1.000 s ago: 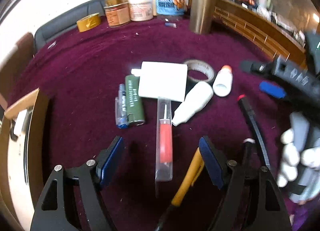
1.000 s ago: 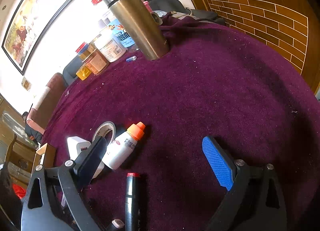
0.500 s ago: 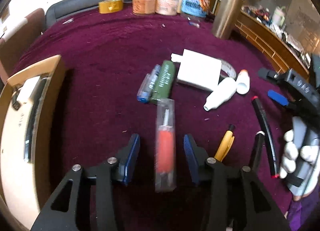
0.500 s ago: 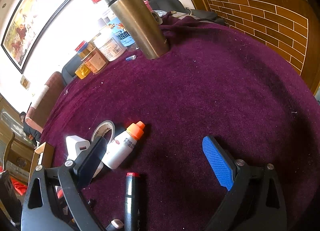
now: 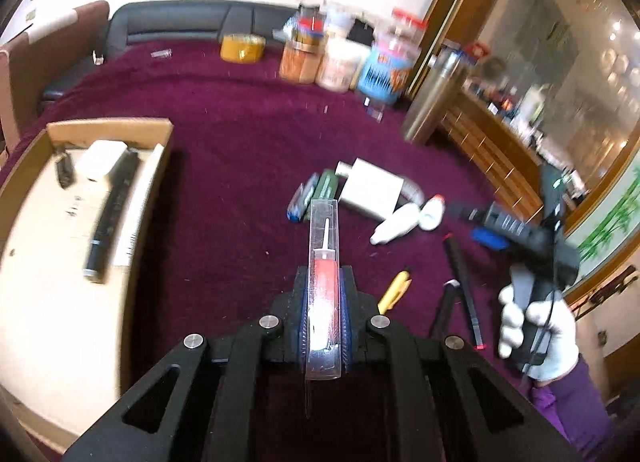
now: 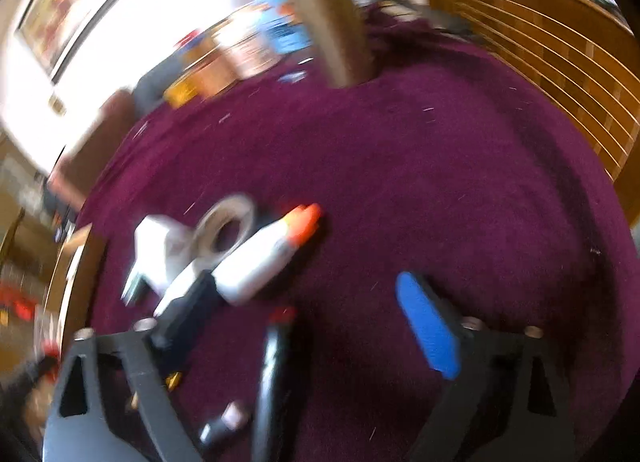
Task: Organize rigid objects
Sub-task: 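Place the red package in the box with left tool while right tool places a marker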
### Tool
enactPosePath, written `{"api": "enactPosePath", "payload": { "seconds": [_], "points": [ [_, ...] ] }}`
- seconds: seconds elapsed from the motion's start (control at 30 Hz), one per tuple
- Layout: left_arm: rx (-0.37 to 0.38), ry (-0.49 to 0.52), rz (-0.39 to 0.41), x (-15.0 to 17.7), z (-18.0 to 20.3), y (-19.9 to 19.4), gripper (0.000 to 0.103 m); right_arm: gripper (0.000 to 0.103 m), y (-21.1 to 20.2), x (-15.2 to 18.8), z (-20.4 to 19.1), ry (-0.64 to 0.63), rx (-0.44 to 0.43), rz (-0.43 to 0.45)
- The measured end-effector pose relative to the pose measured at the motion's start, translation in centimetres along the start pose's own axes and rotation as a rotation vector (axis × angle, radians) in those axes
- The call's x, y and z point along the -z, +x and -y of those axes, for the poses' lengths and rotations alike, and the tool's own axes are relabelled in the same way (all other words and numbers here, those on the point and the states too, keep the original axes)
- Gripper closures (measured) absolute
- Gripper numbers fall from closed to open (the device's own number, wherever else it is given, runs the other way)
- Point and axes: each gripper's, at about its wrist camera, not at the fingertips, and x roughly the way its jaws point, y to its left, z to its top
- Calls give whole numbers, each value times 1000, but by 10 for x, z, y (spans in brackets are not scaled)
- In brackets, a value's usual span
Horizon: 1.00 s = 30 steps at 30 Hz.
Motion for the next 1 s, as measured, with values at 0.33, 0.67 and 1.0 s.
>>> {"api": "enactPosePath", "payload": {
  "seconds": [0.33,0.67,1.0],
  "points": [
    [53,-83,57,12,-33,-32,93,67,-3,46,-36,-170,231,-39],
    [13,-119,112,15,-72,-64,92,91,-14,42,-30,-74,103,-70],
    [-105,-203,125,15,-148,-88,92,90,-45,27,-82,-5,-349,-78]
  ]
}}
